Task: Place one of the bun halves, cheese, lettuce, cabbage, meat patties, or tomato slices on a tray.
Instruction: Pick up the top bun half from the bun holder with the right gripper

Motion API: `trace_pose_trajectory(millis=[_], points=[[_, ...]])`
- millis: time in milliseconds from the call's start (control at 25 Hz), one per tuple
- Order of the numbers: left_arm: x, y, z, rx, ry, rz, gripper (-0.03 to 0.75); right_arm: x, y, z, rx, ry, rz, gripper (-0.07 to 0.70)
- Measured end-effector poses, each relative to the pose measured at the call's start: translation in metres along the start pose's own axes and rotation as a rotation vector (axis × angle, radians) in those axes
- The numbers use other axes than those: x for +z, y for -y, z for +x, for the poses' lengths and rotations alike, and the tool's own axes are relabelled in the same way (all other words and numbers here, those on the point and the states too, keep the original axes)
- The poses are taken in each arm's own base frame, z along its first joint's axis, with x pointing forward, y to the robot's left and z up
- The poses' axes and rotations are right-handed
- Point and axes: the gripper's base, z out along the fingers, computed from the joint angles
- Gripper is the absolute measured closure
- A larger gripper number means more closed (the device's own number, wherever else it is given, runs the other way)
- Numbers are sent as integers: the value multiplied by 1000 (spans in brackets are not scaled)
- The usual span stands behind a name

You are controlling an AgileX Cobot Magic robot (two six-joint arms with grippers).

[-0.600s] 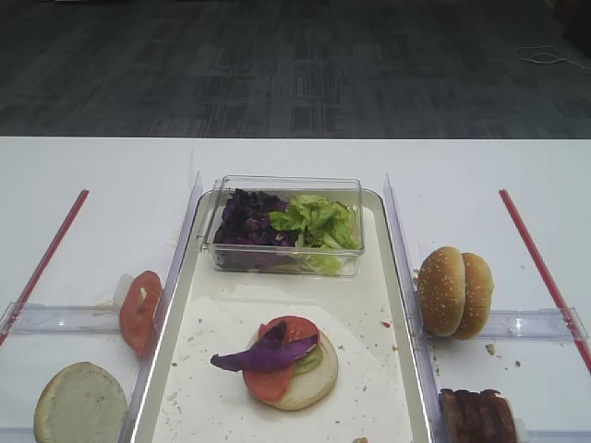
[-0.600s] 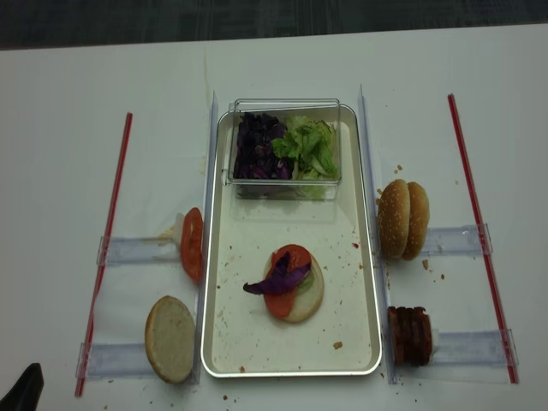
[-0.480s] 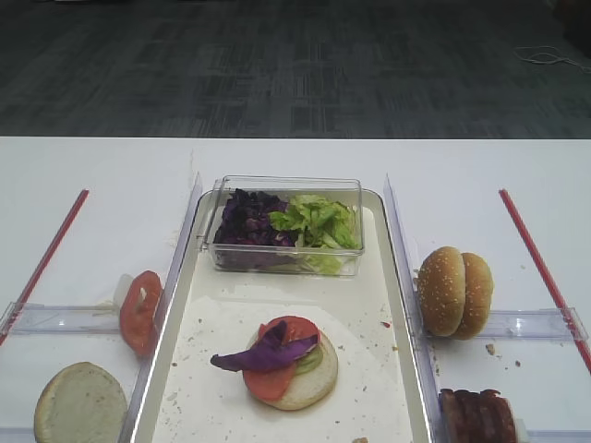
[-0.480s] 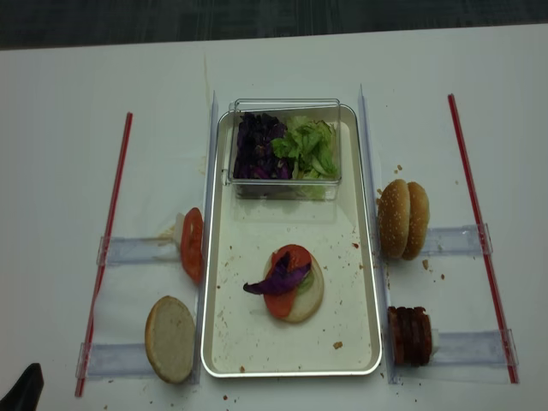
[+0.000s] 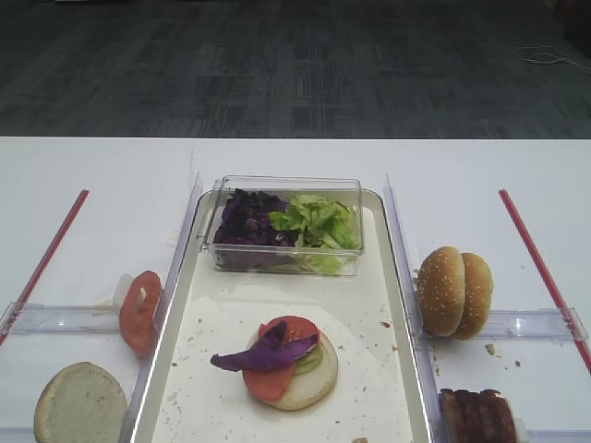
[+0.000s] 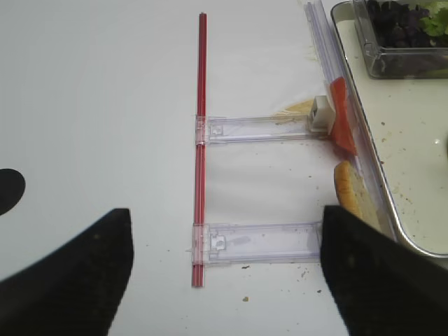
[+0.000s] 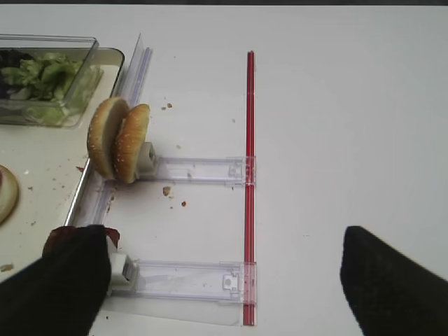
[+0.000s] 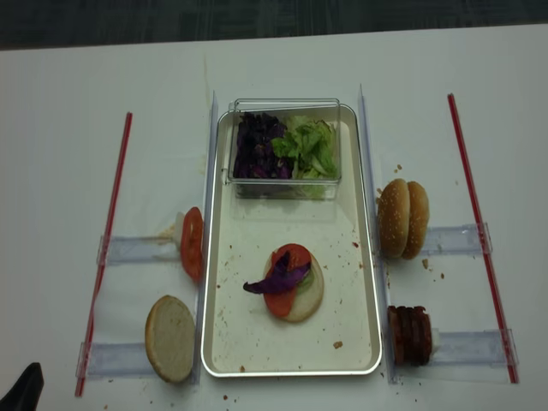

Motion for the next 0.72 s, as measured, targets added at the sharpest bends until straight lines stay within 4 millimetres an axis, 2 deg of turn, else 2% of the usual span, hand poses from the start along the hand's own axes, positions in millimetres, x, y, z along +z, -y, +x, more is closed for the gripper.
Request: trace_pose_trajectory(millis=[160,440,720], points=[[0,0,0,0,0,0,171,18,1,-10,5,-140,0,-58],[0,0,0,0,0,0,171,68,3,-24,18,-494,7,-58],[0,0,0,0,0,0,171,123,6,-20,30,-841,15,-58]])
